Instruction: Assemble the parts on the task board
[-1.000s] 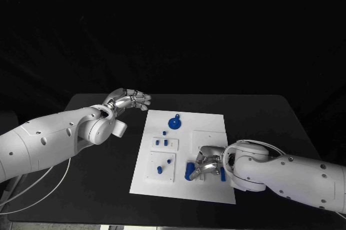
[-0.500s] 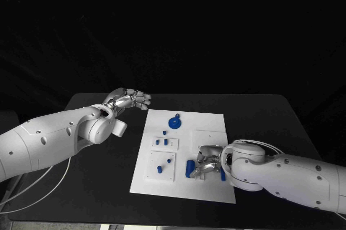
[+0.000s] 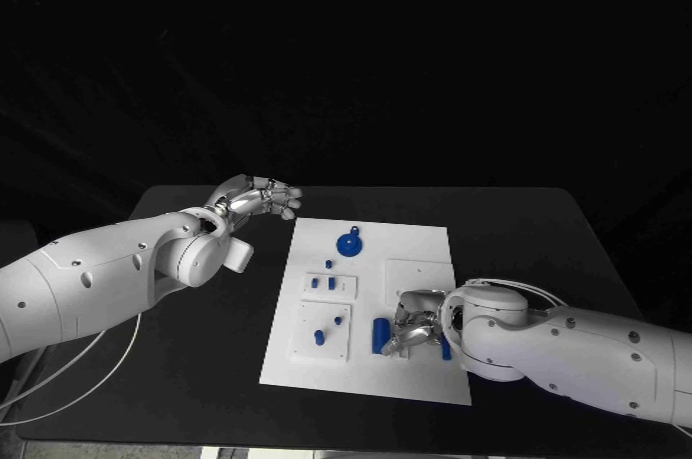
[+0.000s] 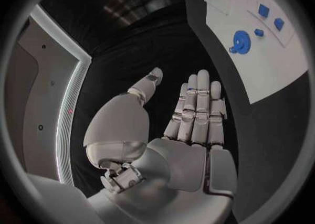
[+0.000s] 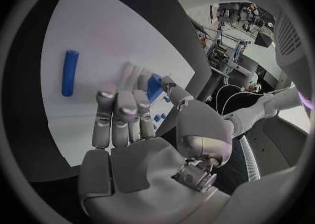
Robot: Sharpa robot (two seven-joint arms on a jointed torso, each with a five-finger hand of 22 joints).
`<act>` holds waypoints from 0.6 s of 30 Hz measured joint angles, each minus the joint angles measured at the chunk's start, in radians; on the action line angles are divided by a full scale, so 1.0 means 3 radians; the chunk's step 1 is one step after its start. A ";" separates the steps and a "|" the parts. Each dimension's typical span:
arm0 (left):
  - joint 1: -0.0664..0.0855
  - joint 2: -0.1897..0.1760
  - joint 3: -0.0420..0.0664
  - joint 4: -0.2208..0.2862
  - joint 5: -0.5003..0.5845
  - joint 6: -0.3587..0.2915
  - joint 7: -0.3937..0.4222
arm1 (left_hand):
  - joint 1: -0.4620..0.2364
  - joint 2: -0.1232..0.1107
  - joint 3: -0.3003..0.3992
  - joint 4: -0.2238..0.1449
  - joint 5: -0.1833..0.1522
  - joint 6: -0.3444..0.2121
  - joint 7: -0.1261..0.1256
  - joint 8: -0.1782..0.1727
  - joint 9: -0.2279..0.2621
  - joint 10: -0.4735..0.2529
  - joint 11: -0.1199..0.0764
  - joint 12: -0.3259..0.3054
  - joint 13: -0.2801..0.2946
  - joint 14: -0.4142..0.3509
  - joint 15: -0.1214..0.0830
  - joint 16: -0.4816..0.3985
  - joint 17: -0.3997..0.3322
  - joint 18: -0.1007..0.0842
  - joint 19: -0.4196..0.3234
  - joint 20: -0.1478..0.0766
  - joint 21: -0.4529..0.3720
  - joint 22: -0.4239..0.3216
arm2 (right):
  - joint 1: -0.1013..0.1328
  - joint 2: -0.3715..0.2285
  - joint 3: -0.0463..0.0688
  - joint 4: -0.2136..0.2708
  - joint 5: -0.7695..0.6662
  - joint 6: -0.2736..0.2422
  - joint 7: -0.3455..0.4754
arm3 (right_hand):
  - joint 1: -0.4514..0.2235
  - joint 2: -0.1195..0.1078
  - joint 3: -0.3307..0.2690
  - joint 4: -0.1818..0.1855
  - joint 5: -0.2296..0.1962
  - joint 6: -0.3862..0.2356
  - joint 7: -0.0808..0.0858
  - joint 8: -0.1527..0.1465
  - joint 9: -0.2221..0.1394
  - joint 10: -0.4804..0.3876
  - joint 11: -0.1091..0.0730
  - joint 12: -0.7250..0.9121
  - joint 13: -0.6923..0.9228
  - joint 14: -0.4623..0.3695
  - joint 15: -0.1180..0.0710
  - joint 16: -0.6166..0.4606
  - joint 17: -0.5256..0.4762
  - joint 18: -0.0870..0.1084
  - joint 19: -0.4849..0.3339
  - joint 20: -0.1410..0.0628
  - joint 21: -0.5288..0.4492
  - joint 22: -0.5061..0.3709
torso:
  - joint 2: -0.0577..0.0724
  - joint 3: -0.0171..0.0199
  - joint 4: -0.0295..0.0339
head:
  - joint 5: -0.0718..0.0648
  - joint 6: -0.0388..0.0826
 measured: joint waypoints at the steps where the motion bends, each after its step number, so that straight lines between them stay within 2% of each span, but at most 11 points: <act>1: 0.0000 0.0000 0.0000 0.0000 0.0000 0.0000 0.0000 | 0.0000 0.0000 0.0000 0.0000 0.0000 0.0000 0.0000 0.0000 0.0000 0.0000 0.0000 0.0000 0.0000 0.0000 0.0000 -0.0006 0.0000 0.0000 0.0000 0.0000 0.0000 0.0000 | -0.0003 0.0014 0.0000 -0.0011 0.0000 0.0007 -0.0002 | 0.0000 0.0000 0.0000 0.0000 0.0000 0.0000 0.0000 0.0000 0.0000 0.0000 0.0000 0.0000 0.0000 0.0000 0.0000 0.0000 0.0000 0.0000 0.0001 0.0001 0.0000 0.0000 | 0.0000 0.0000 0.0000 | 0.0001 -0.0002; 5: 0.0000 0.0001 0.0000 0.0000 0.0000 0.0003 -0.0001 | 0.0000 0.0000 0.0000 0.0000 0.0000 0.0000 0.0000 0.0000 0.0000 0.0000 0.0000 0.0000 0.0000 0.0000 0.0000 -0.0007 0.0000 0.0000 0.0000 0.0000 0.0000 0.0001 | -0.0018 0.0031 -0.0001 -0.0030 0.0001 0.0026 -0.0009 | -0.0029 -0.0029 0.0001 0.0001 0.0000 0.0000 0.0000 0.0000 0.0000 0.0000 0.0000 0.0000 0.0000 0.0000 0.0000 0.0000 0.0000 0.0000 0.0005 0.0005 0.0000 0.0000 | 0.0000 0.0000 0.0001 | 0.0002 -0.0003; 12: 0.0000 0.0000 0.0000 -0.0002 0.0000 0.0009 -0.0004 | 0.0000 0.0000 0.0000 0.0000 0.0000 0.0000 0.0000 0.0000 0.0000 0.0000 0.0000 0.0000 0.0000 0.0000 0.0000 -0.0007 0.0003 0.0000 0.0000 0.0000 0.0000 0.0004 | -0.0030 0.0031 -0.0001 -0.0053 0.0003 0.0050 -0.0024 | -0.0133 -0.0157 -0.0039 0.0026 0.0000 0.0004 -0.0005 0.0002 0.0007 0.0000 0.0000 -0.0026 0.0000 0.0000 0.0000 0.0000 -0.0006 0.0000 0.0005 0.0005 0.0000 0.0000 | 0.0000 -0.0003 0.0003 | 0.0009 -0.0003; 15: 0.0000 0.0001 0.0000 -0.0003 0.0000 0.0013 -0.0007 | 0.0000 0.0000 0.0000 0.0000 0.0000 0.0000 0.0000 0.0000 0.0000 0.0000 0.0000 0.0000 0.0000 0.0000 0.0000 -0.0007 0.0007 0.0000 0.0000 0.0000 0.0000 0.0003 | -0.0030 0.0031 0.0000 -0.0055 0.0003 0.0052 -0.0029 | -0.0048 -0.0242 -0.0070 -0.0056 0.0000 0.0004 -0.0006 0.0002 0.0007 0.0000 0.0000 -0.0040 0.0000 0.0000 0.0000 0.0000 -0.0009 0.0000 0.0005 0.0005 0.0000 0.0000 | -0.0001 -0.0003 0.0003 | 0.0013 -0.0004; 18: 0.0000 0.0002 0.0000 -0.0005 0.0000 0.0018 -0.0011 | 0.0000 0.0000 0.0000 0.0000 0.0000 0.0000 0.0000 0.0000 0.0000 0.0000 0.0000 0.0000 0.0000 0.0000 0.0000 -0.0007 0.0007 0.0000 0.0000 0.0000 0.0000 0.0006 | -0.0031 0.0034 0.0001 -0.0057 -0.0003 0.0050 -0.0034 | -0.0039 -0.0251 -0.0107 -0.0126 0.0000 -0.0003 0.0002 0.0003 0.0016 0.0000 0.0000 -0.0040 0.0000 0.0000 0.0000 0.0000 -0.0012 0.0000 0.0005 0.0005 0.0000 0.0000 | -0.0001 -0.0003 0.0003 | 0.0017 -0.0010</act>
